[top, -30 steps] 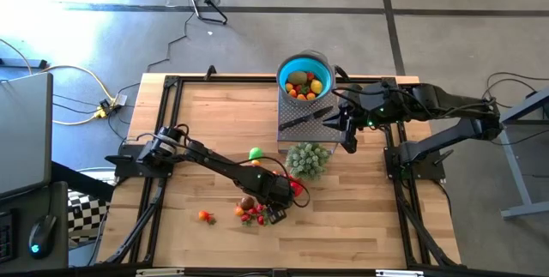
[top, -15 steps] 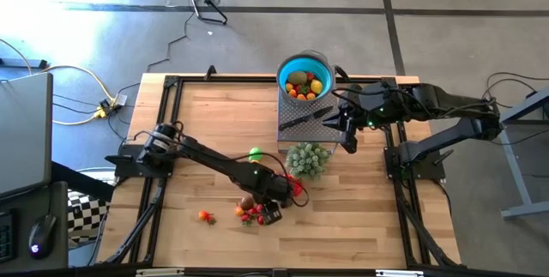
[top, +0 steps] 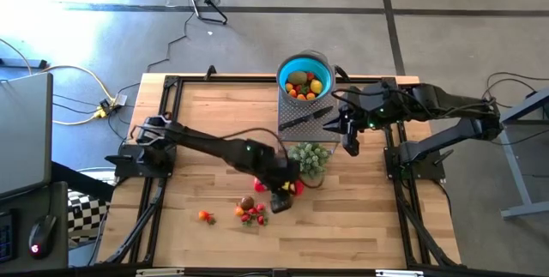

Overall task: Pick & Place Fruit
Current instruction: Put the yellow lemon into the blue strainer bowl

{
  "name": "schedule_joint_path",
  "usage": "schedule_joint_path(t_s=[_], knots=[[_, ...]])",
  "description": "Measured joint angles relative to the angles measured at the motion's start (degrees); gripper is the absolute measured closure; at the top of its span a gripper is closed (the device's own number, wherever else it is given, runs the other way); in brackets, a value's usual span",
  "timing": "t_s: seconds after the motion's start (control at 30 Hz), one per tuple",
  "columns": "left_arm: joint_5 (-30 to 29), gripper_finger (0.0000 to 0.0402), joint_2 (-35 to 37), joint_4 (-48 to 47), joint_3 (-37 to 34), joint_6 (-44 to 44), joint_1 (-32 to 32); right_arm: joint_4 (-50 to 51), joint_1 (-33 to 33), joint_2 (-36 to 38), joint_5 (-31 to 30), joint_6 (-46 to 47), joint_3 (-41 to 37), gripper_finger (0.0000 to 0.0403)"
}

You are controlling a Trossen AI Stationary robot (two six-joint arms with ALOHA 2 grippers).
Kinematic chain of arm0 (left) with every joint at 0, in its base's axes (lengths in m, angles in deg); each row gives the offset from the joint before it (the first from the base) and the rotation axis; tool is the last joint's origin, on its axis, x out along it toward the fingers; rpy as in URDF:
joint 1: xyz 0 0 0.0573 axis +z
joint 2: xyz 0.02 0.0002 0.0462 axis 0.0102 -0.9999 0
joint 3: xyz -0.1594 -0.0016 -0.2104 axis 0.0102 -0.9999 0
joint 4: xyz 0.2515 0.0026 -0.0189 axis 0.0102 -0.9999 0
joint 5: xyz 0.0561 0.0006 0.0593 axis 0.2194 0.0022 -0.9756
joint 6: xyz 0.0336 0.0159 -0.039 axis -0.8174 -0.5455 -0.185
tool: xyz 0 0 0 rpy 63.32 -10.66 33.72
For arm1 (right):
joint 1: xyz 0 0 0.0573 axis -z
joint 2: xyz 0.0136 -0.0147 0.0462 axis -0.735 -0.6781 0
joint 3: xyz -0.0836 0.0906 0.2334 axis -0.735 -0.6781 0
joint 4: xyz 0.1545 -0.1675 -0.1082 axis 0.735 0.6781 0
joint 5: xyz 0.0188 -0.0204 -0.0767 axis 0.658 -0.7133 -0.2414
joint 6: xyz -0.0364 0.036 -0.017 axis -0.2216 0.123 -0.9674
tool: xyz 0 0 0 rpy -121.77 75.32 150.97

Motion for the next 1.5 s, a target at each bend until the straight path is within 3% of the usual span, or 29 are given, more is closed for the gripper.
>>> schedule_joint_path(t_s=[0.57, 1.13, 1.5], knots=[[-4.75, 0.0190, 3.05, -11.81, 19.10, -11.12, 11.31, 3.74, 0.02, 6.89, 1.99, -1.37, 0.00, 0.0374], [-9.48, 0.0190, 2.68, -5.04, 19.77, -14.99, 28.17, 1.95, 0.02, 9.02, -4.48, -5.43, 0.00, 0.0374], [-8.95, 0.0190, 2.66, 3.18, 19.74, -24.09, 36.02, -3.04, 0.02, 6.26, -15.07, -9.16, -0.02, 0.0374]])
